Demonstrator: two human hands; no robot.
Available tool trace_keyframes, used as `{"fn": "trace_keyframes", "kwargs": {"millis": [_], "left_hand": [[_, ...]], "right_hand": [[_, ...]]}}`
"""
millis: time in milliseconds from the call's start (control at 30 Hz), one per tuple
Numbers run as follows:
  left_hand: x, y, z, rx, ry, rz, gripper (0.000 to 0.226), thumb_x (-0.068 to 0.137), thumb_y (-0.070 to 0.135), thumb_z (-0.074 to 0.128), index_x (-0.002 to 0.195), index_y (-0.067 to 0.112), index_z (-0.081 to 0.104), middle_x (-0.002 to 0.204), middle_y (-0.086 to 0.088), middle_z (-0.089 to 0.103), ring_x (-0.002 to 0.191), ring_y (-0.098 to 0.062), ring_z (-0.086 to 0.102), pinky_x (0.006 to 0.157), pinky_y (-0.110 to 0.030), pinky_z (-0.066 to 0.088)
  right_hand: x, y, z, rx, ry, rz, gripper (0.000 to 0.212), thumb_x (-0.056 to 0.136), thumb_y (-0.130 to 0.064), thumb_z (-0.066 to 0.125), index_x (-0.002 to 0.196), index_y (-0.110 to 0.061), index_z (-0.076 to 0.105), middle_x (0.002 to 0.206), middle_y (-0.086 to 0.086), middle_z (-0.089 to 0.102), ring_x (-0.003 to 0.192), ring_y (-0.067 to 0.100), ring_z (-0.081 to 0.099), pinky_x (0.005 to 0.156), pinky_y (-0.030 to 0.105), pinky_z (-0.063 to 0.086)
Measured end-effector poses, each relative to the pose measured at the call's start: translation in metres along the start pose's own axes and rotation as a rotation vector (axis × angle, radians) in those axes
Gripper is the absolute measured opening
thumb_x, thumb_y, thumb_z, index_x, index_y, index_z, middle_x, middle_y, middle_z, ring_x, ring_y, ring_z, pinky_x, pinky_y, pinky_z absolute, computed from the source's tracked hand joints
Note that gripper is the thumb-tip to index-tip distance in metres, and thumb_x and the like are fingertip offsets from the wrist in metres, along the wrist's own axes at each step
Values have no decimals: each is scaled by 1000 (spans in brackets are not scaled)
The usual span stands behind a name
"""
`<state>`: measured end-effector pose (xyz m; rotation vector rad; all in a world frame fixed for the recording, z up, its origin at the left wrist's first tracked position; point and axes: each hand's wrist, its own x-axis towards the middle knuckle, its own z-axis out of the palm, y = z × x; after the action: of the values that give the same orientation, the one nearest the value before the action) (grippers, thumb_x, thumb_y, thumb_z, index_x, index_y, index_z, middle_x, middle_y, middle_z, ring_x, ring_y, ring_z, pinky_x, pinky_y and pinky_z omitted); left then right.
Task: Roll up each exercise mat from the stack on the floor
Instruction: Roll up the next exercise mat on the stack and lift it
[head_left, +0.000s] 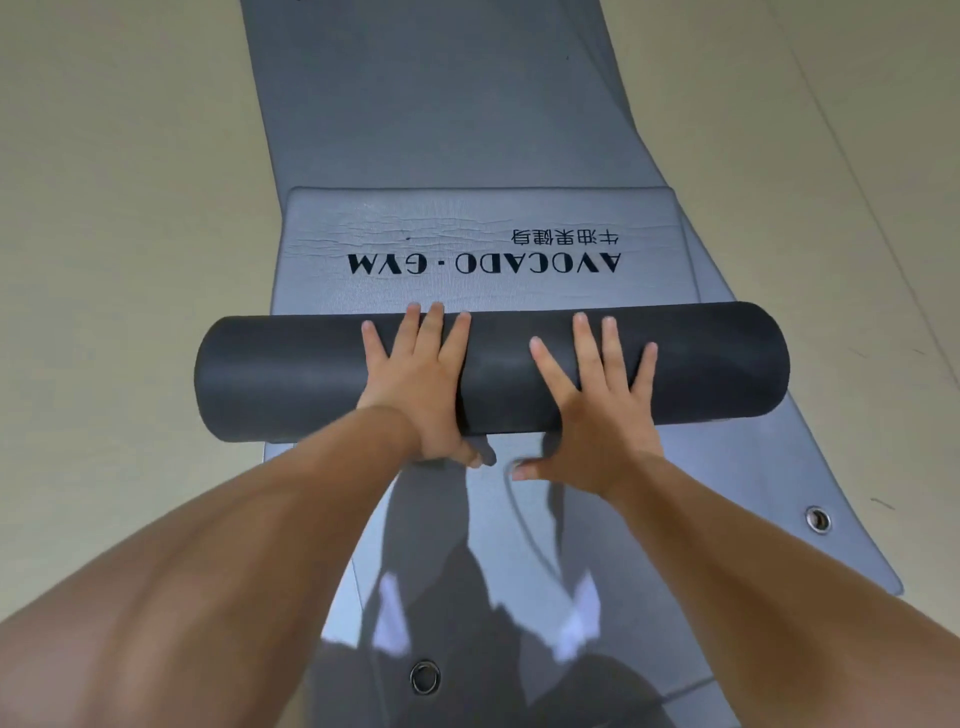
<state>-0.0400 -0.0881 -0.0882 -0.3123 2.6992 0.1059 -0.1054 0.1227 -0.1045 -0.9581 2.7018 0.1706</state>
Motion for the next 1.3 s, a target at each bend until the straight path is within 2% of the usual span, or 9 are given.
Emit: {"fn": "trace_keyframes", "kwargs": {"millis": [100,200,367,533,800,933,1067,1200,1300], "left_hand": [[22,-4,-17,27,6,-32,164,38,97,64,158,21,-20,168,-12,-12,154,-38,-12,113,-75,-5],[32,0,-24,181,76,-13,151,55,83,71,158,19,-18,168,-16,-11,153,-45,-8,111,-78,2],[43,4,-22,191,66,-44,118,79,28,77,159,19,-10,162,-25,11,151,-46,10,111,-78,15],[34,6,-32,225,30,-5,112,74,17,78,158,18,4,143,-22,37,134,-42,34,107,-73,27],[-36,24,-29,323,-46,115,84,78,13,67,149,16,20,124,-17,53,108,-35,53,97,-51,39],[-79,40,-21,275,-147,210,72,80,13,66,141,12,27,107,-9,60,93,-30,59,85,-42,36],[-109,55,-10,197,-198,247,58,79,13,67,129,12,36,89,-3,58,76,-29,56,76,-37,32],[-90,39,-25,60,-281,190,73,65,33,85,123,24,42,81,7,52,82,-25,57,74,-35,37],[-72,12,-28,-164,-317,103,99,56,52,90,141,41,40,116,12,62,116,-23,58,89,-41,45]], "right_hand": [[31,3,-15,-56,-42,12,161,51,-83,83,156,-38,-30,169,19,-25,155,43,-23,119,75,-7],[69,10,-38,-91,-102,25,158,55,-62,93,156,-41,-27,172,16,-10,159,40,-9,121,73,1],[100,19,-64,-49,-173,-23,145,53,-47,91,161,-45,-5,160,11,30,152,35,23,119,73,13],[84,13,-58,-25,-159,3,134,59,-40,89,161,-46,2,156,7,36,149,32,27,118,72,16],[-2,-8,-49,92,-250,63,119,71,-38,85,161,-46,7,147,3,42,143,29,33,120,71,15],[-53,-11,-39,90,-303,-15,116,71,-40,85,161,-45,11,149,1,42,142,26,33,121,70,16],[-76,-7,-36,28,-367,-78,133,65,-50,91,163,-45,1,170,5,18,159,33,4,120,72,0],[-88,-6,-34,51,-212,-78,142,60,-80,79,163,-42,-10,173,13,-10,157,40,-20,115,76,-11],[-102,-13,-14,114,13,-52,129,62,-98,50,165,-38,0,174,15,-9,158,41,-17,117,79,-2]]}}
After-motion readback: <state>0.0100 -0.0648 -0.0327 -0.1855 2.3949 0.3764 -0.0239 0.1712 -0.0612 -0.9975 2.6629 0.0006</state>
